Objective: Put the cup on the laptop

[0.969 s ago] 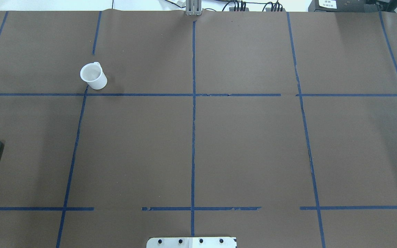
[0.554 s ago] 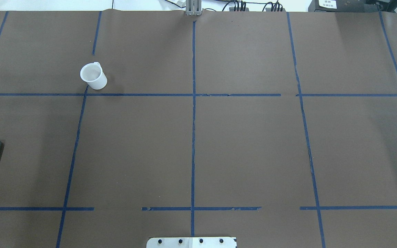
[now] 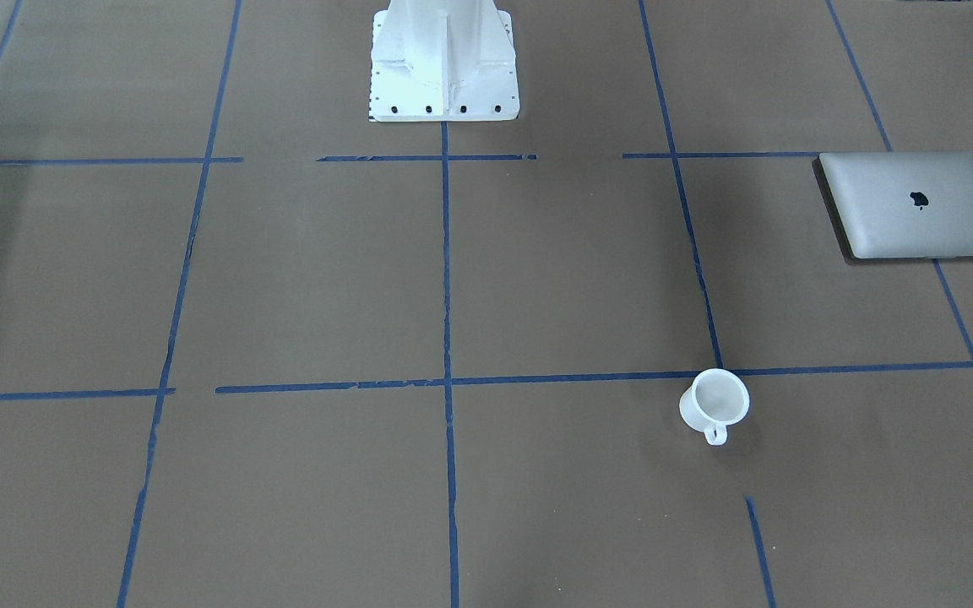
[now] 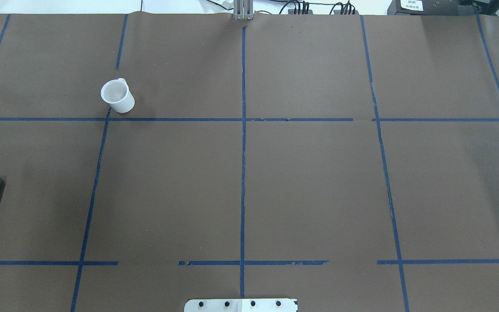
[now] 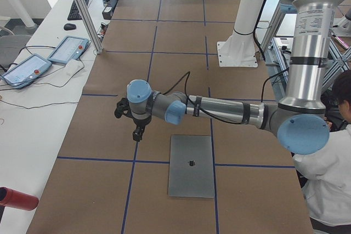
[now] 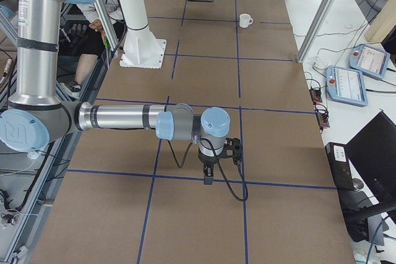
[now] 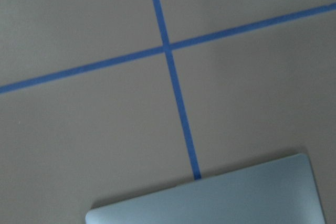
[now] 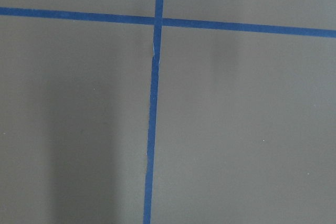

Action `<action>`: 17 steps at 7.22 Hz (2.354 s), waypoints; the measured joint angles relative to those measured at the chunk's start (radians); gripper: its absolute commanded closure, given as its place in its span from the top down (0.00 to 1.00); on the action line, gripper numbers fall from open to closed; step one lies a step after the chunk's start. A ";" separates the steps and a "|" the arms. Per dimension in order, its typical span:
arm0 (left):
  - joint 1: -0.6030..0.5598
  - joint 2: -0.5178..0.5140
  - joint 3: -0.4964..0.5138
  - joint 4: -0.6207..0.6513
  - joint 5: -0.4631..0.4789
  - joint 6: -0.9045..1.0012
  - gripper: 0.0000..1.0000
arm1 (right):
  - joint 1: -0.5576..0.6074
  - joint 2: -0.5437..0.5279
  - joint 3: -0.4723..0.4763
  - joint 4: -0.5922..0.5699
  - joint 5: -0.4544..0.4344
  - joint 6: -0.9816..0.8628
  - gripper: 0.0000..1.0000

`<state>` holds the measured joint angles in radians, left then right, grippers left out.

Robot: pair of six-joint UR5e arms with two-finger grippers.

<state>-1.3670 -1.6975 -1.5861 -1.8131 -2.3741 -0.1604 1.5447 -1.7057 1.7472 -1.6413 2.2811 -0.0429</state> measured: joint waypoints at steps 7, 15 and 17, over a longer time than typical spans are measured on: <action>0.331 -0.567 0.487 -0.093 0.177 -0.616 1.00 | 0.000 0.000 0.000 0.000 -0.001 -0.001 1.00; 0.389 -0.646 0.616 -0.152 0.148 -0.632 0.00 | 0.000 0.000 0.000 0.000 0.000 0.000 1.00; 0.341 -0.649 0.569 -0.077 0.142 -0.605 0.00 | 0.000 0.000 0.000 0.000 0.000 0.000 1.00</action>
<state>-1.0256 -2.3469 -1.0169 -1.8896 -2.2326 -0.7653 1.5447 -1.7058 1.7472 -1.6414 2.2808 -0.0430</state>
